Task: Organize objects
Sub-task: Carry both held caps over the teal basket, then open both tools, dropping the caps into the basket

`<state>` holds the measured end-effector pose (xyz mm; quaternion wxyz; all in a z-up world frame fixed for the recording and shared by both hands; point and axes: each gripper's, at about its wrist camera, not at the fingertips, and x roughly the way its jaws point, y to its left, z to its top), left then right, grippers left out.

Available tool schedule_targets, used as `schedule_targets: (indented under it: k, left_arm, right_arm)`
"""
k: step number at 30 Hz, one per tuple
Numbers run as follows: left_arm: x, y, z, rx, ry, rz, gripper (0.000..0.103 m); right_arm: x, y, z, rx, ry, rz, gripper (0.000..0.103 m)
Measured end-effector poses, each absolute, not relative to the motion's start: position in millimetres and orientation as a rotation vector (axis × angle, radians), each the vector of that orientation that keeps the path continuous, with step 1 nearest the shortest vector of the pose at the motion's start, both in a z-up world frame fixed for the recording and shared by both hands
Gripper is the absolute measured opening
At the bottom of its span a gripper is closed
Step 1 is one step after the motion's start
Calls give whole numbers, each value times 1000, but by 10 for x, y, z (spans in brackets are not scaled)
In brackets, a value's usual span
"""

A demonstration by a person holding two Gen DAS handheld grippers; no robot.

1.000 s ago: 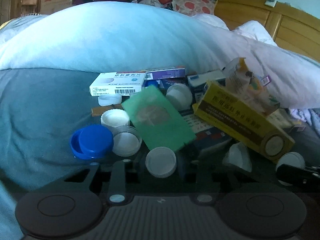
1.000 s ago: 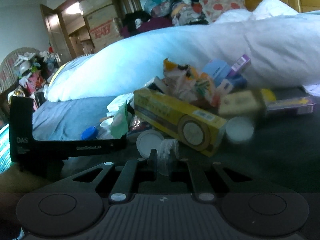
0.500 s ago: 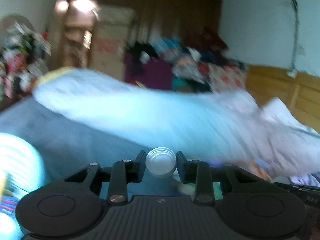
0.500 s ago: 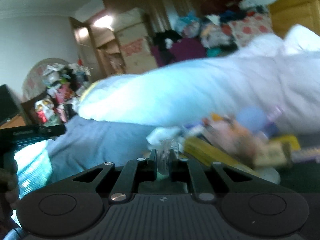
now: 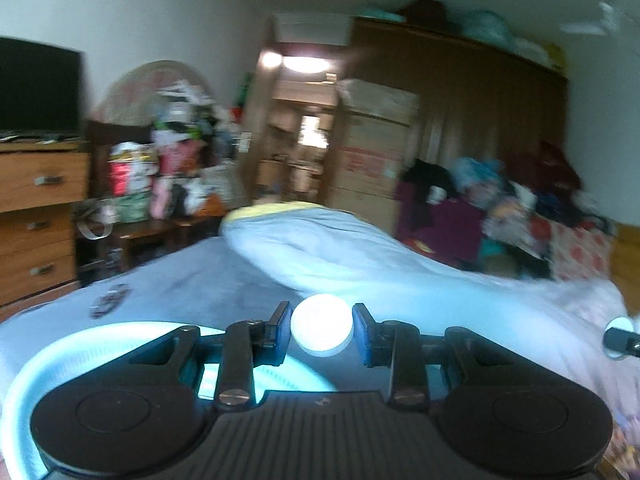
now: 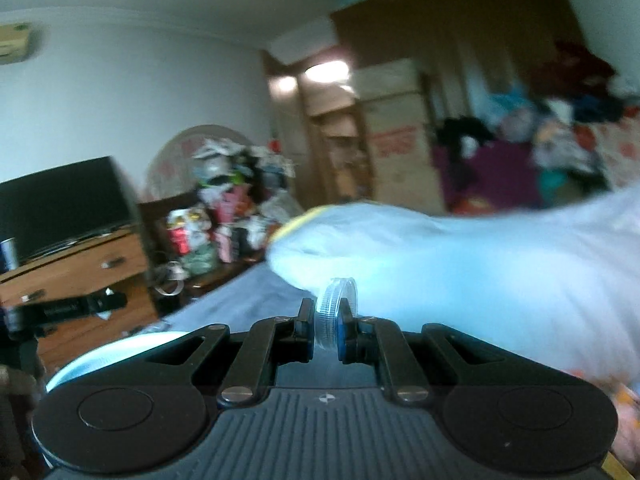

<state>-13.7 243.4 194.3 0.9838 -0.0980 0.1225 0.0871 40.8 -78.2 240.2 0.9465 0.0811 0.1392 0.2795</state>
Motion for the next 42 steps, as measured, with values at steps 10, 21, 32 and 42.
schedule_targets:
  k: [10,21,32,42]
  left_arm:
    - [-356,3543,2066,-251,352,361,34]
    - [-32,3767,1748,-273,435,410,34]
    - [42,3784,1646,-279,449,403,34]
    - [109,3776,1600,-280,460,405,35]
  right_arm:
    - [626,561,2841,100,333,806,13]
    - [625,1444,2716,33,458,903,13]
    - [631,1664,2641,20,477,909,13]
    - [665,1705,2580,22,492,917,14]
